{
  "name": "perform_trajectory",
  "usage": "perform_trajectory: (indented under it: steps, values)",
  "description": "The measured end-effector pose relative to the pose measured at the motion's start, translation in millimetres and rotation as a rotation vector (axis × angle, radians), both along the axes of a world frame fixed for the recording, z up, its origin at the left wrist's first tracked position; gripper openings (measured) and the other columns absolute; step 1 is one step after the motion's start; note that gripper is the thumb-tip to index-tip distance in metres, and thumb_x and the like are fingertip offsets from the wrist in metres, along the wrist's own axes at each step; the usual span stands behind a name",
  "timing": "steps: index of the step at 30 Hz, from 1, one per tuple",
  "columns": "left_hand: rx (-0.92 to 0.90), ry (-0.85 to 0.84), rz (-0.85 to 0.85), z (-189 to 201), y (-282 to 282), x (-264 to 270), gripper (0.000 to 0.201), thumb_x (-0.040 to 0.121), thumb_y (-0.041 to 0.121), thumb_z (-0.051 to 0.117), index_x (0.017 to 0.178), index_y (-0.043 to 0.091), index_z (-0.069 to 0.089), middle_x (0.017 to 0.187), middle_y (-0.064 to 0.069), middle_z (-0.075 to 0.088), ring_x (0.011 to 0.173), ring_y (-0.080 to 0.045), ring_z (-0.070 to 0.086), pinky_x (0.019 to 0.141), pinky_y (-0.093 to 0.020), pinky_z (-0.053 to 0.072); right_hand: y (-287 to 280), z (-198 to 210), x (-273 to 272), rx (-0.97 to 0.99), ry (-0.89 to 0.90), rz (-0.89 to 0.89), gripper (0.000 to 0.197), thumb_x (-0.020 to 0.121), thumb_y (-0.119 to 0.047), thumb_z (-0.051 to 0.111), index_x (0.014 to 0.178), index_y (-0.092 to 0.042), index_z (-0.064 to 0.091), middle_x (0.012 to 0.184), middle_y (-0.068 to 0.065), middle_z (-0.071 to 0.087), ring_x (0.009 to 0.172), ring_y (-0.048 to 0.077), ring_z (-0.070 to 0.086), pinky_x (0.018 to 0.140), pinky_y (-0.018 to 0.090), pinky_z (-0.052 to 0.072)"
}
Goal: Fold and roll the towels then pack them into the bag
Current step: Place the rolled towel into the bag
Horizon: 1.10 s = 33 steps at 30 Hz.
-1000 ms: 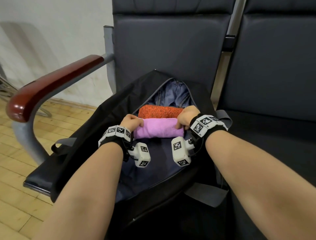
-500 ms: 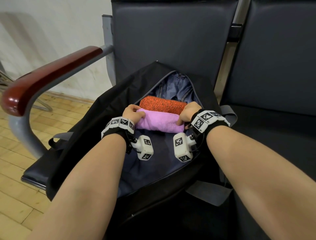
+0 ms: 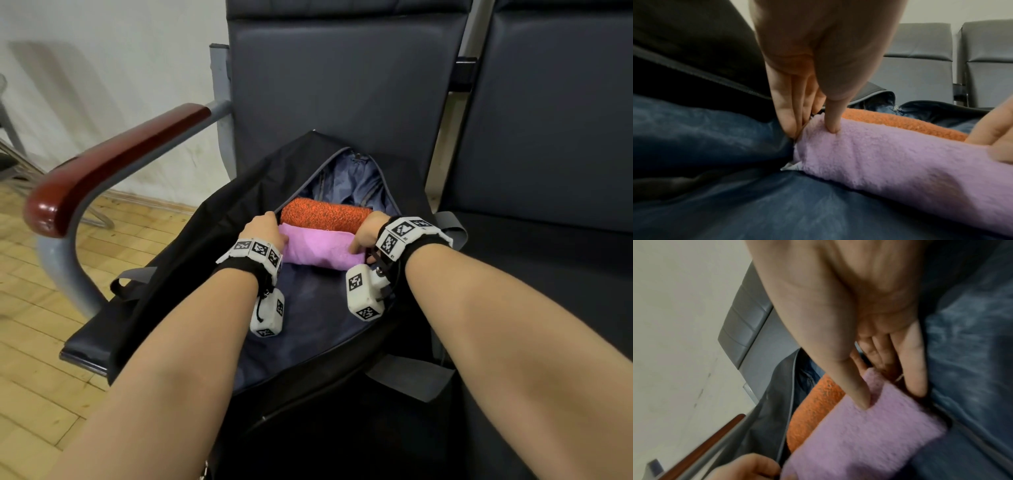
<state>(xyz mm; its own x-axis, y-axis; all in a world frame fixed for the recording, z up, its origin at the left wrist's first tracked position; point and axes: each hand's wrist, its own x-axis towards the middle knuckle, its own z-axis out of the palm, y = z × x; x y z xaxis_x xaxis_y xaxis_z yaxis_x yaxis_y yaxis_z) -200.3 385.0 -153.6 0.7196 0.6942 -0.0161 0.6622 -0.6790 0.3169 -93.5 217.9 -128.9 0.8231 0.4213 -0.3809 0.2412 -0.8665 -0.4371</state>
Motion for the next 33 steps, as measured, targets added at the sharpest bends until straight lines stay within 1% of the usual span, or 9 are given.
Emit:
perform_trajectory:
  steps: [4,7,8,11,16,20,23,27,33]
  values:
    - [0.063,0.035,-0.013,11.8,-1.0,-3.8,0.035,0.090,0.027,0.060,0.115,0.004,0.052,0.120,-0.019,0.058,0.111,-0.039,0.057,0.084,-0.040,0.046,-9.2,11.1,4.0,0.203,0.058,0.043,0.030,0.084,-0.014,0.066,0.070,-0.022,0.041,0.120,0.016,0.053,0.098,0.023,0.051,0.095,0.039,0.050]
    - [0.068,0.008,-0.010,27.3,-5.0,-5.2,0.038,0.089,0.032,0.063,0.114,0.004,0.053,0.119,-0.019,0.060,0.110,-0.038,0.058,0.084,-0.039,0.046,-8.0,22.5,10.1,0.311,0.069,-0.005,0.017,0.085,-0.014,0.065,0.078,-0.018,0.050,0.112,0.014,0.056,0.079,0.020,0.055,0.060,0.017,0.055]
    - [0.059,0.000,-0.011,34.7,-7.4,-5.8,0.039,0.088,0.032,0.065,0.114,0.005,0.054,0.118,-0.018,0.060,0.109,-0.038,0.058,0.085,-0.039,0.047,-9.3,29.9,8.0,0.344,0.065,-0.002,0.007,0.086,-0.015,0.065,0.088,-0.013,0.058,0.116,0.016,0.059,0.083,0.020,0.055,0.059,0.018,0.053]
    - [0.008,-0.021,-0.038,55.8,-13.8,-6.7,0.040,0.084,0.031,0.068,0.114,0.007,0.056,0.115,-0.016,0.061,0.104,-0.034,0.060,0.087,-0.040,0.050,-10.6,50.3,0.0,0.385,0.055,0.031,0.038,0.086,-0.017,0.066,0.122,-0.003,0.060,0.125,0.016,0.061,0.091,0.020,0.056,0.076,0.028,0.052]
    - [0.038,-0.052,-0.083,93.5,-35.0,-13.1,0.035,0.081,0.028,0.070,0.107,0.005,0.062,0.110,-0.015,0.065,0.101,-0.034,0.061,0.082,-0.036,0.047,-31.8,83.6,-16.0,0.422,0.033,0.036,0.042,0.086,-0.015,0.065,0.125,-0.003,0.058,0.126,0.016,0.060,0.115,0.030,0.059,0.086,0.032,0.051]
    - [0.050,-0.092,-0.131,127.0,-53.4,-21.8,0.033,0.083,0.027,0.069,0.105,0.003,0.064,0.109,-0.015,0.065,0.102,-0.033,0.061,0.082,-0.034,0.047,-48.5,108.8,-23.9,0.699,0.091,-0.086,0.033,0.089,-0.010,0.061,0.120,-0.003,0.060,0.105,0.012,0.061,0.088,0.022,0.061,0.076,0.032,0.055]
    - [-0.009,-0.168,-0.193,143.9,-65.3,-27.5,0.025,0.083,0.030,0.069,0.095,0.008,0.065,0.102,-0.012,0.068,0.098,-0.030,0.064,0.084,-0.035,0.052,-57.6,131.1,-29.9,1.027,0.274,-0.177,0.009,0.097,-0.007,0.048,0.097,-0.008,0.056,0.090,0.006,0.059,0.068,0.013,0.063,0.065,0.024,0.054]
    - [-0.123,-0.194,-0.250,140.9,-75.5,-37.7,0.014,0.086,0.027,0.067,0.082,0.013,0.066,0.091,-0.012,0.072,0.088,-0.026,0.069,0.082,-0.037,0.056,-55.0,126.8,-39.3,1.305,0.491,-0.382,0.023,0.100,-0.011,0.041,0.079,-0.009,0.052,0.084,0.006,0.058,0.062,0.015,0.063,0.057,0.024,0.052]
    - [-0.136,-0.143,-0.211,137.6,-82.8,-44.8,0.021,0.087,0.028,0.067,0.094,0.009,0.069,0.093,-0.012,0.072,0.086,-0.023,0.067,0.077,-0.031,0.054,-50.7,110.4,-50.5,0.952,0.437,-0.207,0.019,0.095,-0.030,0.055,0.098,-0.011,0.060,0.104,0.007,0.062,0.085,0.019,0.061,0.068,0.032,0.053]
